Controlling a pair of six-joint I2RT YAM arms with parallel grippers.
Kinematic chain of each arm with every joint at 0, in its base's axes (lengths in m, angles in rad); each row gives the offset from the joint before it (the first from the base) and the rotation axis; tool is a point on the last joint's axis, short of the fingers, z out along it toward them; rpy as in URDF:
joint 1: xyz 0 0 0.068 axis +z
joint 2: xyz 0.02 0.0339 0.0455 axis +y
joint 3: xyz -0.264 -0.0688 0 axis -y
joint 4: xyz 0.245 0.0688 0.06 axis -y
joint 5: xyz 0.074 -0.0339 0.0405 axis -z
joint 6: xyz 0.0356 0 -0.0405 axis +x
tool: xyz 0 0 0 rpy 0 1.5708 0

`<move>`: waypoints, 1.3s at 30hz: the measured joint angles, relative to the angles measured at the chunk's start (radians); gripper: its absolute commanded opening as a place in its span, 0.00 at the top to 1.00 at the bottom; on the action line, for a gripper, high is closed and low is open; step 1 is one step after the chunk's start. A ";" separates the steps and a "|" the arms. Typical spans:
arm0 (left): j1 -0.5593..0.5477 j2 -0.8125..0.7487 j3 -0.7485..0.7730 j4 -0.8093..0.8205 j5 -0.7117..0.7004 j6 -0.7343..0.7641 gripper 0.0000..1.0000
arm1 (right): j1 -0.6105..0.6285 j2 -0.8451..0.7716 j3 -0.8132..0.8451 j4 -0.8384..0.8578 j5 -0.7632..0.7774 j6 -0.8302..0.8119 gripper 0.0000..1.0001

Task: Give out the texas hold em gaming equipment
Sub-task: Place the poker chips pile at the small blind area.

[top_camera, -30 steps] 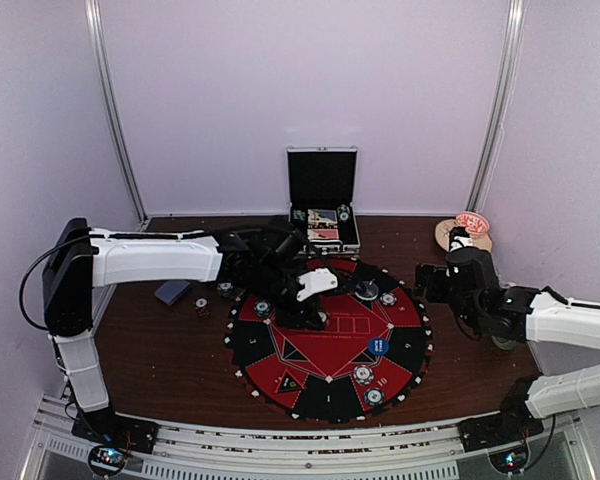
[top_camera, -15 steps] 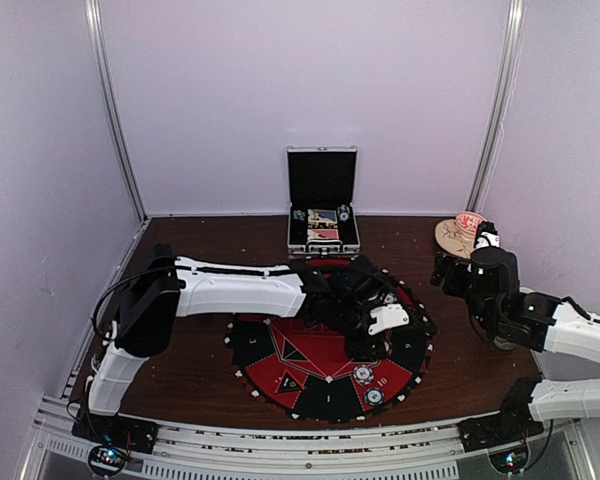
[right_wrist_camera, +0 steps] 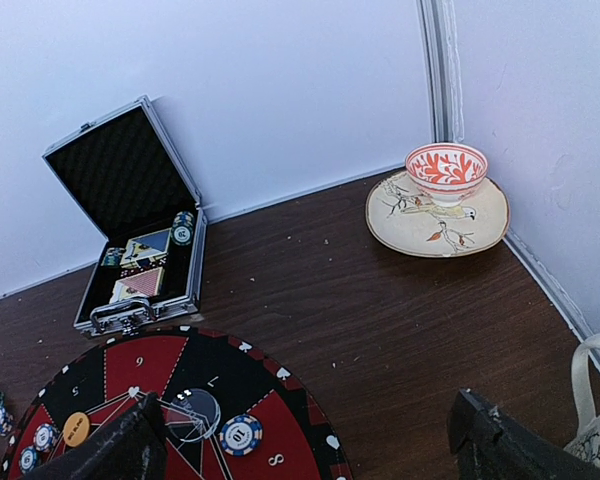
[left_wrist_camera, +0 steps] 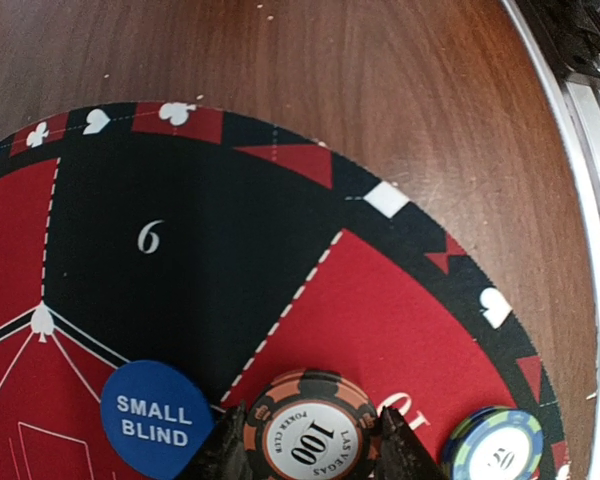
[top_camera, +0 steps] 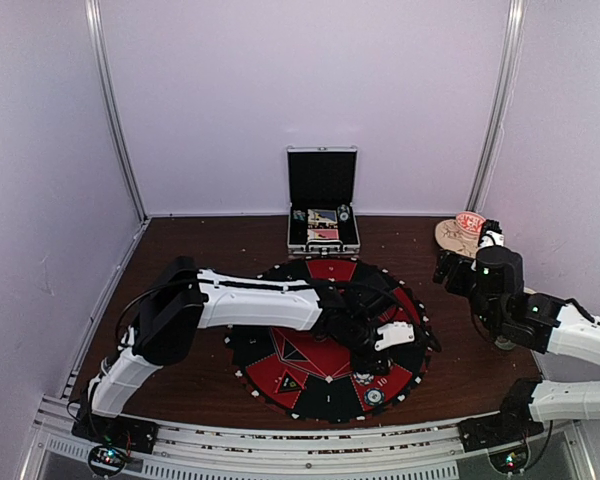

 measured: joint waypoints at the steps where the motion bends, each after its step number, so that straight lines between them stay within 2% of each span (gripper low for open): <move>1: -0.003 0.000 0.002 -0.004 0.000 0.000 0.87 | 0.000 0.001 0.000 0.000 0.000 0.000 0.00; 22: -0.021 0.042 0.043 -0.026 0.016 0.001 0.81 | 0.000 0.010 0.000 0.001 -0.005 -0.001 0.00; 24: -0.021 0.045 0.043 -0.029 0.016 0.001 0.77 | 0.000 0.010 0.000 0.001 -0.005 -0.001 0.00; 29: -0.021 0.045 0.048 -0.036 0.016 0.001 0.53 | 0.000 0.010 0.000 0.001 -0.005 -0.002 0.00; 32: -0.021 0.048 0.066 -0.049 0.015 0.004 0.42 | 0.000 0.010 0.000 0.001 -0.005 -0.003 0.00; 39: -0.021 0.050 0.123 -0.066 0.014 0.005 0.30 | 0.000 0.010 0.000 0.001 -0.006 -0.004 0.00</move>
